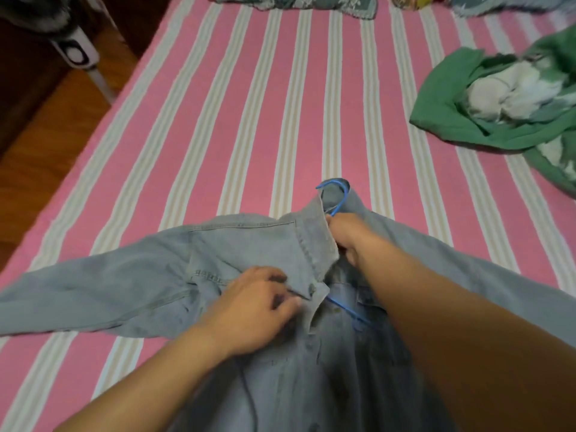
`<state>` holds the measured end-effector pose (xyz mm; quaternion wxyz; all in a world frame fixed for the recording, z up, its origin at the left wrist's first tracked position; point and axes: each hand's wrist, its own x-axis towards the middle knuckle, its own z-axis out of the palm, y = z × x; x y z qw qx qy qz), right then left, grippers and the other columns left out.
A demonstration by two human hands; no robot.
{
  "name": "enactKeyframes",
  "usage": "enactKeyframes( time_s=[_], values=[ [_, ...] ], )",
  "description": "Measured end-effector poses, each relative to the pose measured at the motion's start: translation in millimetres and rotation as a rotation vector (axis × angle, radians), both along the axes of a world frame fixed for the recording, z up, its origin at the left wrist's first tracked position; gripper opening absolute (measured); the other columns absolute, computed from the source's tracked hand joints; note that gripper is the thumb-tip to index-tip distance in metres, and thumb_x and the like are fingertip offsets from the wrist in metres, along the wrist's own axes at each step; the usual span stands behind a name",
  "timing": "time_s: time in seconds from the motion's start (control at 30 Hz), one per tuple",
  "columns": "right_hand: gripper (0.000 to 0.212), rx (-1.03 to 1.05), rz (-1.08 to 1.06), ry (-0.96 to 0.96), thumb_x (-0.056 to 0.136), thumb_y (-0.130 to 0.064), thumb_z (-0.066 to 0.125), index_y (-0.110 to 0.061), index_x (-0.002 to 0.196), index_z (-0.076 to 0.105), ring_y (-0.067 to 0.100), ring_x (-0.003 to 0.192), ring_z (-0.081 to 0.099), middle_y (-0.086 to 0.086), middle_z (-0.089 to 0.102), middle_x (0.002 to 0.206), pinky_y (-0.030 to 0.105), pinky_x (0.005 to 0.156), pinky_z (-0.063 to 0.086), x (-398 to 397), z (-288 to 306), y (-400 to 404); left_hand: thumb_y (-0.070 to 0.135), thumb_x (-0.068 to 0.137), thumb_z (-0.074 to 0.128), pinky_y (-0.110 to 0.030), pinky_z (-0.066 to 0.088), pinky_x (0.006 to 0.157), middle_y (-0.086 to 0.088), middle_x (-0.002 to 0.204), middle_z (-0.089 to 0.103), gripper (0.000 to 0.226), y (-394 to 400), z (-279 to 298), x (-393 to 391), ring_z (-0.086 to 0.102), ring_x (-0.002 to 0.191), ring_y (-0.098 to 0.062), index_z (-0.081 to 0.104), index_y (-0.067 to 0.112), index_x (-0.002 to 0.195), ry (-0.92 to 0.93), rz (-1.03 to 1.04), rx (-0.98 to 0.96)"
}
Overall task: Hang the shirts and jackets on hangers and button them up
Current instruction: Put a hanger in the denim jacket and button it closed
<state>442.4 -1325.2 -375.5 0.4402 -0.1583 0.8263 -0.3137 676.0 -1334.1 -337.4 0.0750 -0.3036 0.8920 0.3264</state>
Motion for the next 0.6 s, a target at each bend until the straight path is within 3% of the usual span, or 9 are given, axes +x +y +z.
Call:
enactKeyframes(
  time_s=[0.03, 0.1, 0.2, 0.23, 0.3, 0.37, 0.43, 0.5, 0.6],
  values=[
    [0.025, -0.033, -0.028, -0.019, 0.095, -0.025, 0.058, -0.004, 0.099, 0.071, 0.031, 0.094, 0.07, 0.01, 0.074, 0.102, 0.04, 0.08, 0.057, 2, -4, -3, 0.054, 0.092, 0.04, -0.035, 0.042, 0.107, 0.006, 0.125, 0.063, 0.045, -19, -4, 5, 0.055, 0.122, -0.018, 0.073, 0.024, 0.097, 0.029, 0.11, 0.003],
    [0.024, -0.122, -0.08, -0.05, 0.089, -0.026, 0.061, -0.007, 0.097, 0.073, 0.031, 0.091, 0.072, 0.008, 0.076, 0.093, 0.047, 0.085, 0.06, 3, -11, -9, 0.039, 0.099, 0.044, -0.04, 0.044, 0.104, -0.002, 0.123, 0.065, 0.036, -61, -20, 6, 0.058, 0.119, -0.027, 0.069, 0.019, 0.115, 0.069, 0.241, -0.189],
    [0.021, -0.21, -0.03, -0.049, 0.095, -0.013, 0.052, -0.002, 0.095, 0.07, 0.023, 0.077, 0.063, 0.009, 0.068, 0.083, 0.035, 0.073, 0.053, 11, -4, -14, 0.039, 0.105, 0.041, -0.044, 0.038, 0.109, -0.006, 0.139, 0.058, 0.043, -109, -37, -15, 0.052, 0.128, -0.03, 0.054, 0.02, 0.141, -0.002, 0.111, -0.339],
    [0.02, -0.238, 0.03, -0.024, 0.097, -0.011, 0.05, 0.0, 0.093, 0.067, 0.022, 0.076, 0.058, 0.012, 0.064, 0.08, 0.034, 0.069, 0.047, 13, -2, -13, 0.041, 0.106, 0.04, -0.044, 0.039, 0.106, -0.005, 0.136, 0.06, 0.04, -118, -41, -25, 0.054, 0.126, -0.029, 0.054, 0.023, 0.139, -0.026, 0.03, -0.316],
    [0.018, -0.261, 0.198, -0.004, 0.098, -0.01, 0.052, -0.004, 0.087, 0.066, 0.021, 0.075, 0.052, 0.012, 0.06, 0.078, 0.036, 0.068, 0.043, 12, 1, -7, 0.042, 0.106, 0.039, -0.039, 0.042, 0.084, -0.005, 0.112, 0.067, 0.029, -125, -46, -36, 0.06, 0.106, -0.032, 0.06, 0.022, 0.112, -0.027, -0.089, -0.269],
    [0.033, -0.29, 0.324, 0.016, 0.096, -0.001, 0.051, -0.024, 0.086, 0.072, 0.021, 0.076, 0.058, 0.003, 0.067, 0.078, 0.041, 0.073, 0.051, 0, 7, 0, 0.045, 0.103, 0.036, -0.036, 0.035, 0.069, -0.006, 0.091, 0.063, 0.037, -129, -47, -34, 0.058, 0.089, -0.031, 0.058, 0.018, 0.092, 0.052, -0.134, -0.253],
    [0.049, -0.209, 0.528, 0.269, 0.09, 0.004, 0.046, -0.038, 0.105, 0.069, 0.024, 0.089, 0.065, -0.004, 0.071, 0.096, 0.043, 0.085, 0.054, -27, 8, 1, 0.057, 0.097, 0.03, -0.037, 0.038, 0.068, -0.002, 0.086, 0.058, 0.051, -132, -48, -25, 0.054, 0.084, -0.026, 0.061, 0.017, 0.092, 0.115, -0.168, -0.244],
    [0.043, 0.01, 0.937, 0.514, 0.09, -0.007, 0.052, -0.032, 0.124, 0.061, 0.028, 0.109, 0.064, -0.001, 0.068, 0.12, 0.042, 0.093, 0.051, -47, 11, 0, 0.07, 0.094, 0.024, -0.037, 0.043, 0.07, 0.004, 0.086, 0.054, 0.06, -135, -48, -16, 0.053, 0.084, -0.021, 0.061, 0.023, 0.095, 0.142, -0.204, -0.237],
    [0.027, 0.155, 1.304, 0.665, 0.09, -0.013, 0.059, -0.024, 0.114, 0.062, 0.031, 0.104, 0.062, 0.003, 0.064, 0.111, 0.04, 0.085, 0.05, -58, 10, 12, 0.079, 0.091, 0.007, -0.036, 0.045, 0.07, 0.011, 0.088, 0.048, 0.065, -141, -45, -12, 0.052, 0.086, -0.017, 0.052, 0.033, 0.097, 0.115, -0.21, -0.265]
  ],
)
